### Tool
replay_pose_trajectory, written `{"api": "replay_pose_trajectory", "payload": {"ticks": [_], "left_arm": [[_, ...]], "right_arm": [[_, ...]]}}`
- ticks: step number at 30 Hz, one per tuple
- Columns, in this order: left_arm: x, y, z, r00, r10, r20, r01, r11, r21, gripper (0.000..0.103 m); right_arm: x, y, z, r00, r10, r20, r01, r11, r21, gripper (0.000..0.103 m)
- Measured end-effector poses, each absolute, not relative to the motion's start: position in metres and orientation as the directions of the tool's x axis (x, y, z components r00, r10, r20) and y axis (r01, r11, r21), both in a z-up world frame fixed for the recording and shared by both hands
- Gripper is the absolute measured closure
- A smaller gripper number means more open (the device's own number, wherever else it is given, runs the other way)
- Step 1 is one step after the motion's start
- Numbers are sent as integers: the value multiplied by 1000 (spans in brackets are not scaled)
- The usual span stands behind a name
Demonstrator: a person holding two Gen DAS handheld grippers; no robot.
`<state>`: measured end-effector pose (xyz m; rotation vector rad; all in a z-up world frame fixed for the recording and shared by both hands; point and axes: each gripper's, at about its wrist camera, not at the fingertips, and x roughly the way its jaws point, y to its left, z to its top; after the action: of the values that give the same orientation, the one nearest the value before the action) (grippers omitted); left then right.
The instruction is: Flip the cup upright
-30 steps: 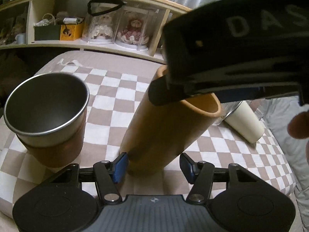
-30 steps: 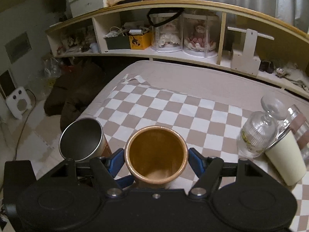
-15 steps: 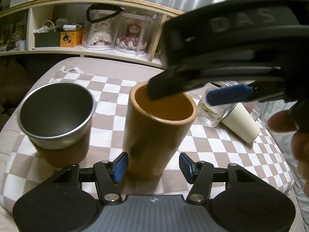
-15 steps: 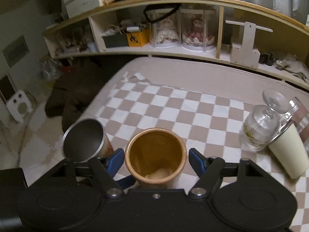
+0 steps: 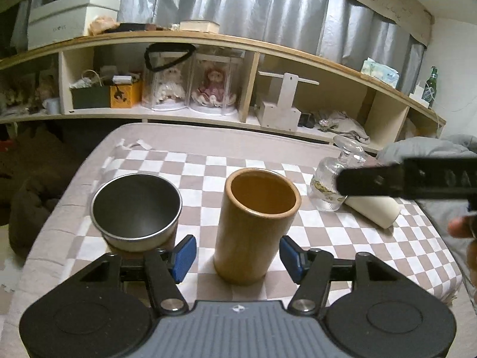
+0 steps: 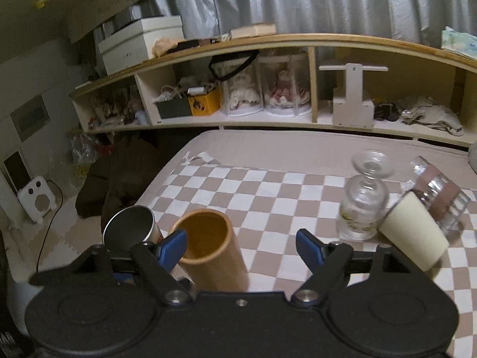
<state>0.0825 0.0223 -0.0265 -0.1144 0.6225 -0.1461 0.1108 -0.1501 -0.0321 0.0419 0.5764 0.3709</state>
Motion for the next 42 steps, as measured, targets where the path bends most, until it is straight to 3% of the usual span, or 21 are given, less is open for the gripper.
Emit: {"api": "replay_pose_trajectory", "payload": {"ticks": [15, 19, 28, 42], "left_arm": [[23, 8, -5, 883, -55, -466, 16, 996, -86, 0], [11, 4, -4, 887, -32, -461, -3, 997, -77, 0], [-8, 5, -7, 895, 49, -443, -74, 997, -39, 0], [-13, -1, -10, 902, 66, -426, -67, 998, 13, 0]], "right_arm": [[48, -215, -53, 856, 297, -424, -297, 953, 67, 17], [33, -223, -57, 870, 290, -399, -302, 953, 34, 8], [11, -232, -62, 895, 276, -350, -303, 953, -24, 1], [9, -239, -69, 896, 262, -360, -290, 957, -26, 0]]}}
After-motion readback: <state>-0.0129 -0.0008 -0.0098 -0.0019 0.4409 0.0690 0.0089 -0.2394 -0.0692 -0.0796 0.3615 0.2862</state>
